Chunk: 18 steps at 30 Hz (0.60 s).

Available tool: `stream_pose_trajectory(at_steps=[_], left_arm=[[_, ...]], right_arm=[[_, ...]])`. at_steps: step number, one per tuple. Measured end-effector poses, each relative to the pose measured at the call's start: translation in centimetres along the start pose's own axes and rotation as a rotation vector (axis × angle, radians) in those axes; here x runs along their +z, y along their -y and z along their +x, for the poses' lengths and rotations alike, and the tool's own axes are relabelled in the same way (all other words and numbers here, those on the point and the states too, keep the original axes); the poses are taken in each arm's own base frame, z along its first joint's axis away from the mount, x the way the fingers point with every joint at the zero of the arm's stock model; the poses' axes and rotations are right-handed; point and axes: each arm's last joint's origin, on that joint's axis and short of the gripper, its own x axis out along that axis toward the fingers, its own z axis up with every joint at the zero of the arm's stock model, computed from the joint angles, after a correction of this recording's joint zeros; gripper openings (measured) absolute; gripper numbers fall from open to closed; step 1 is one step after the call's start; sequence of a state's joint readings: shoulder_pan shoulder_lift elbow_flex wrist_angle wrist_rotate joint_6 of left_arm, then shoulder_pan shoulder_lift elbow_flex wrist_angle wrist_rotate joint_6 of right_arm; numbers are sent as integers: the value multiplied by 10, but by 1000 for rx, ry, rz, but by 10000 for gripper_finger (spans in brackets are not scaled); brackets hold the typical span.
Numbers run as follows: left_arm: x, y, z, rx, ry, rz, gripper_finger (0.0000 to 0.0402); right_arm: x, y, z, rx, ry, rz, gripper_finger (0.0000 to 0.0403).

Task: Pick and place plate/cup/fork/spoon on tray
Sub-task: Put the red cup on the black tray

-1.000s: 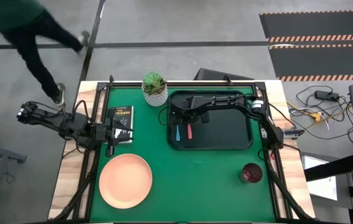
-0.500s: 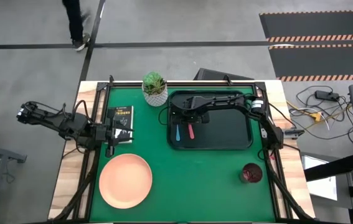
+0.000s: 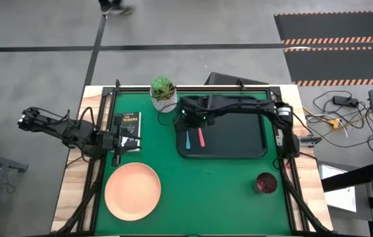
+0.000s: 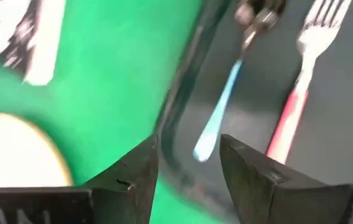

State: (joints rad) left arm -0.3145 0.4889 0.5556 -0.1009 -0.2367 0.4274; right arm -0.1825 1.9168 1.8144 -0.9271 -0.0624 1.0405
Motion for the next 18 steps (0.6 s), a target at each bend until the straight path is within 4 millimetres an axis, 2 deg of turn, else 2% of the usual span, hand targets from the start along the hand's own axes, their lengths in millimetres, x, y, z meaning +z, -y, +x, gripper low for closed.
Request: stream_pose_trajectory(at_steps=[4, 10, 13, 18], left_arm=[[-1, 0, 0, -4, -9, 0, 113], [-1, 1, 0, -4, -15, -24, 113], [-1, 1, 0, -4, -16, -26, 113], [-2, 1, 0, -5, -19, -28, 113]], right_arm=[[-35, -17, -22, 42, -19, -54, 155], [-102, -36, -30, 17, -101, -110, 155], [-135, -40, -29, -33, -153, -112, 154], [-184, -31, -37, -199, -245, -64, 154]])
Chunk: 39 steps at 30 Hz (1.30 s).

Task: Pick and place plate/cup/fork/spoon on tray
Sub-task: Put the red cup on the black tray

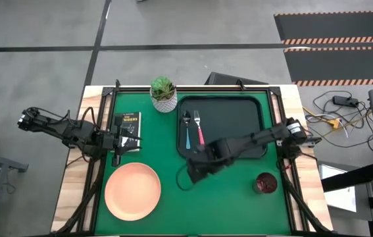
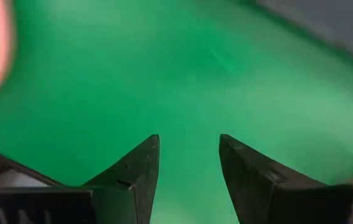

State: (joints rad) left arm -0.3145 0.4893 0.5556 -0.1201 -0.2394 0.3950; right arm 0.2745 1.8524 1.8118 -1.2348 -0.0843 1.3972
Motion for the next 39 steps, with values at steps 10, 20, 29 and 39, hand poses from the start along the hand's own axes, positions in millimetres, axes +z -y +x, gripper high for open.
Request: stream_pose_trajectory(at_steps=[10, 20, 29, 39], left_arm=[[-2, 2, 4, -8, -20, 6, 113], [-2, 2, 6, -10, -24, 10, 113], [-2, 3, 7, -11, -25, 11, 113], [-2, 2, 6, -10, -23, 16, 113]], right_arm=[[-77, 29, -13, -312, -57, 231, 139], [-108, 39, -24, -316, -81, 255, 138], [-110, 61, -26, -352, -73, 293, 163], [-110, 93, -23, -395, -49, 353, 171]])
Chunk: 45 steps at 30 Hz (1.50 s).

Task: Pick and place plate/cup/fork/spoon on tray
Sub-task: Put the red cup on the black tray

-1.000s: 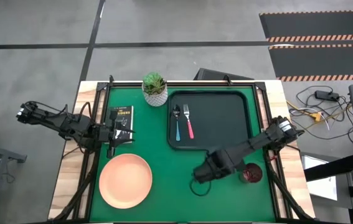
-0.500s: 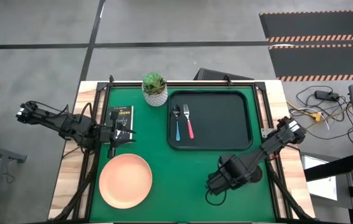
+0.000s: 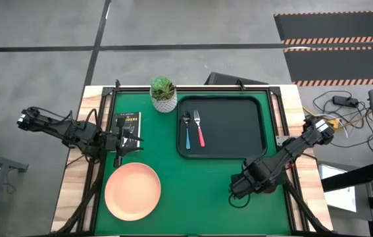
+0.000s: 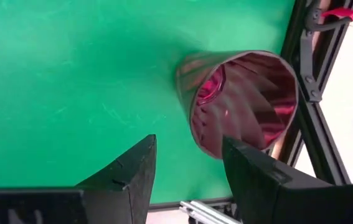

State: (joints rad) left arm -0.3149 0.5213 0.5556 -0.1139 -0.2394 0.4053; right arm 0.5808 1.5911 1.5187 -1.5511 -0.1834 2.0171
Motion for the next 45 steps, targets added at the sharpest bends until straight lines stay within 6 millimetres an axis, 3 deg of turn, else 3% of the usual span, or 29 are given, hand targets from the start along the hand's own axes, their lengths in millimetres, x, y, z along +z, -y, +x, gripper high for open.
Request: stream_pose_trajectory(at_steps=[14, 26, 32, 42, 45], left_arm=[[0, 0, 0, 0, 0, 0, 113], [0, 0, 0, -1, -2, 0, 113], [0, 0, 0, -1, -2, 0, 113], [0, 0, 0, -1, -2, 0, 113], [0, 0, 0, -1, -2, 0, 113]], right_arm=[[0, 1, 32, -62, -29, -22, 168], [3, 0, 61, -78, -18, -58, 139], [4, 0, 66, -79, -18, -65, 106], [3, -2, 66, -66, -44, -68, 18], [2, -2, 65, -67, -60, -70, 10]])
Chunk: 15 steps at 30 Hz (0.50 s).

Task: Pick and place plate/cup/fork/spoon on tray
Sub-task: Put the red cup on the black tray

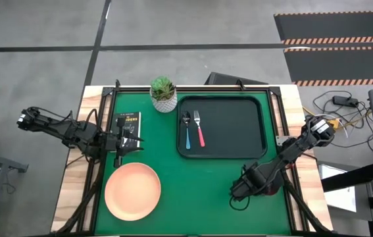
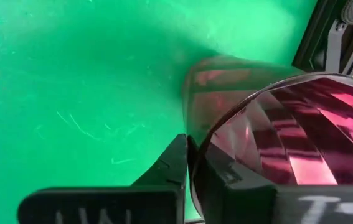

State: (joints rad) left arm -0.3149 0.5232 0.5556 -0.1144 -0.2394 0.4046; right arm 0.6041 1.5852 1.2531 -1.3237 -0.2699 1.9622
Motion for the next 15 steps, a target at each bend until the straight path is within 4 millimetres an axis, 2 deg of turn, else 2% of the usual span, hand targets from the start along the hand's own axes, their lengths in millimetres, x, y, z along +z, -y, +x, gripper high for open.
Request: stream_pose_trajectory(at_steps=[9, 15], left_arm=[[0, 0, 0, 0, 0, 0, 113], [0, 0, 0, 0, 0, 0, 113]], right_arm=[[-10, -9, -29, 146, -12, -56, 9], [-9, -25, -43, 389, 164, -67, 9]])
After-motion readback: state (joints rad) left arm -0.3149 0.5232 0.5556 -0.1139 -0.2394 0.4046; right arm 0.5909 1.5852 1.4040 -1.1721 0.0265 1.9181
